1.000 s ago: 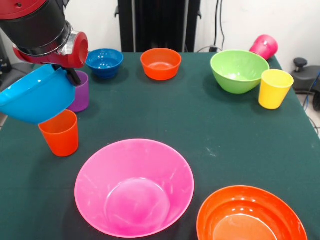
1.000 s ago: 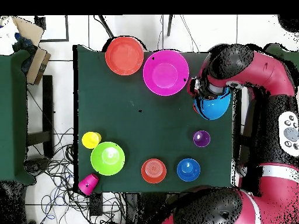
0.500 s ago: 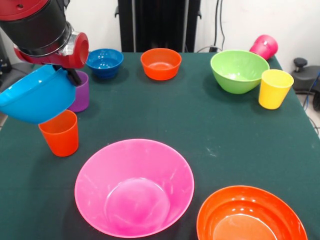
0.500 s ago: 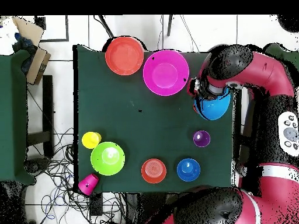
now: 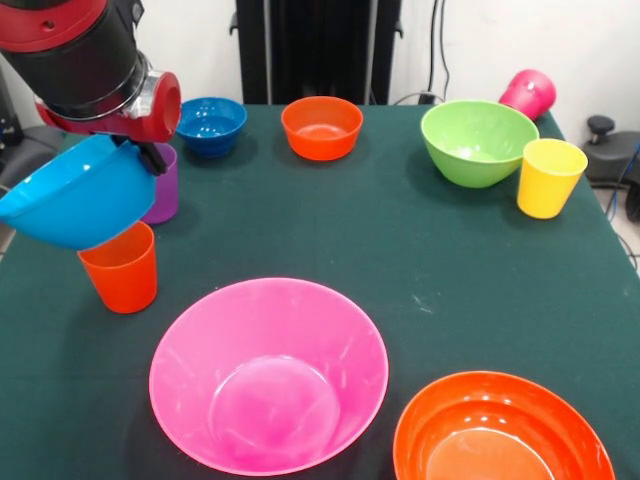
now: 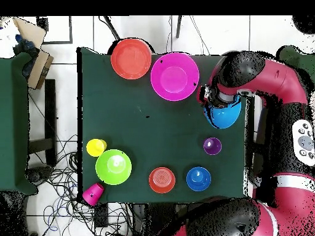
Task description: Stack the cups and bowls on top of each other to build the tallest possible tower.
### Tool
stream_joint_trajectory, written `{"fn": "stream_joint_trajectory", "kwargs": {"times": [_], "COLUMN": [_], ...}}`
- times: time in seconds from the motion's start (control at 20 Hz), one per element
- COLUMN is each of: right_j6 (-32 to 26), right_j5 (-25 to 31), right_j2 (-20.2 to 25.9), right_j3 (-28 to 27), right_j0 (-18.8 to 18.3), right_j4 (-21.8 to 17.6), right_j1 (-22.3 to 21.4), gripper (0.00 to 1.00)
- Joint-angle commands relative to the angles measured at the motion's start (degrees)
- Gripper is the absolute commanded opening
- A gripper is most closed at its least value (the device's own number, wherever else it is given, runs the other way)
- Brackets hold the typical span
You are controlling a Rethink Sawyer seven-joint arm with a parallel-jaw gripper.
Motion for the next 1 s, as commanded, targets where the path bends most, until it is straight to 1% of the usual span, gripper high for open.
{"fn": "stream_joint_trajectory", "kwargs": {"times": [0.05, 1.0], "right_j6": [-19.12, -18.56], "right_j5": [-5.47, -7.71], "right_j2": [4.33, 4.92], "right_j3": [6.2, 6.96], "right_j0": [-0.9, -1.51], "right_j4": [-4.36, -6.43], "right_j1": [-0.64, -0.3], "gripper": [0.0, 0.0]}}
